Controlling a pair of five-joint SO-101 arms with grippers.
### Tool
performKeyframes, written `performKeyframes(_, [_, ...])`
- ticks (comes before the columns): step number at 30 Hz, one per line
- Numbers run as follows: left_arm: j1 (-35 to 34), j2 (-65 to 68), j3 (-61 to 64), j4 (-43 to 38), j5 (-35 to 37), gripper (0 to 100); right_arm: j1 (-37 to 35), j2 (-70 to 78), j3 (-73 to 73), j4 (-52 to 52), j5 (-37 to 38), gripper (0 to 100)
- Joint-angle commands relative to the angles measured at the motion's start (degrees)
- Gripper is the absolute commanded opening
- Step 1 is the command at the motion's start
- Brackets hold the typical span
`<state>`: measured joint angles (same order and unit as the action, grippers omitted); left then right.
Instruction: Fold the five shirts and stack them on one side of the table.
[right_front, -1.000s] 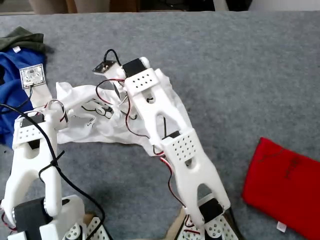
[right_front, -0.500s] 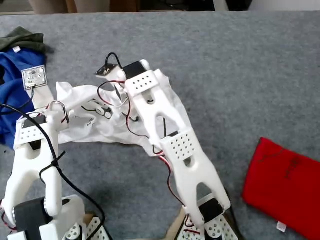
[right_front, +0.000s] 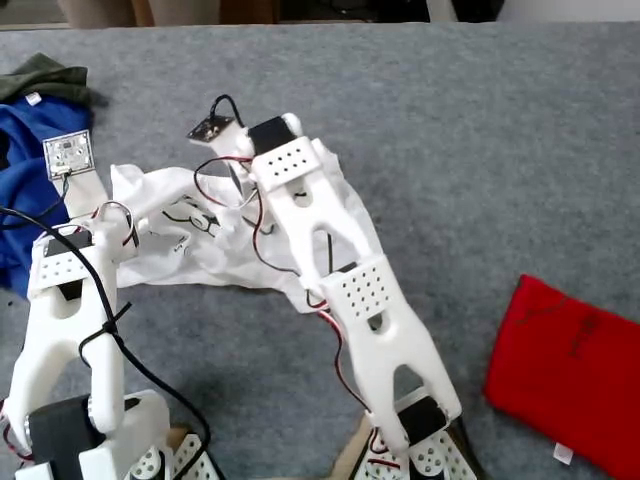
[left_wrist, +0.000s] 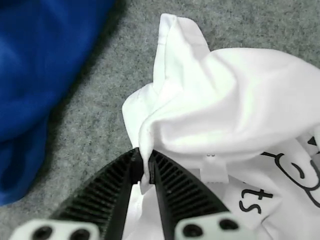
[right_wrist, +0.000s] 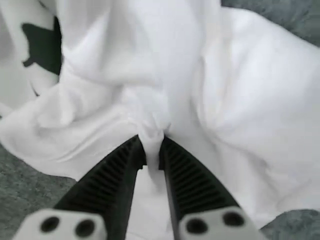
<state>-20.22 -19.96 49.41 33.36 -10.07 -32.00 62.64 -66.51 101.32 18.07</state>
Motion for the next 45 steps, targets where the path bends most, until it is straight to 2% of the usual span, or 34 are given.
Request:
performKeyframes(1, [0.44,-1.27,-0.26,-0.97,-0.09,2,3.12,-9.01,1.1,1.05,0.18,0.5])
performKeyframes(10, [0.44,-1.27,-0.26,-0.97,0.0,2,9.36,-33.01,13.41,1.05,5.1,0.5])
performKeyframes(15, [0.44,-1.27,-0.26,-0.97,0.0,2,10.07,-44.18,23.34,1.05,8.44,0.8])
performKeyframes(19, [0.44,-1.27,-0.26,-0.97,0.0,2,7.78,-47.25,37.23,0.44,9.49,0.8])
performKeyframes(29, [0.44,-1.27,-0.26,-0.97,-0.09,2,5.67,-47.25,58.51,-16.35,9.14,3.0])
performKeyframes(34, [0.44,-1.27,-0.18,-1.05,-0.09,2,5.76,-47.6,60.18,-17.41,9.14,17.1])
performKeyframes(45, [0.53,-1.19,1.05,-3.34,-0.18,2,5.58,-47.25,54.55,-13.45,9.14,17.8])
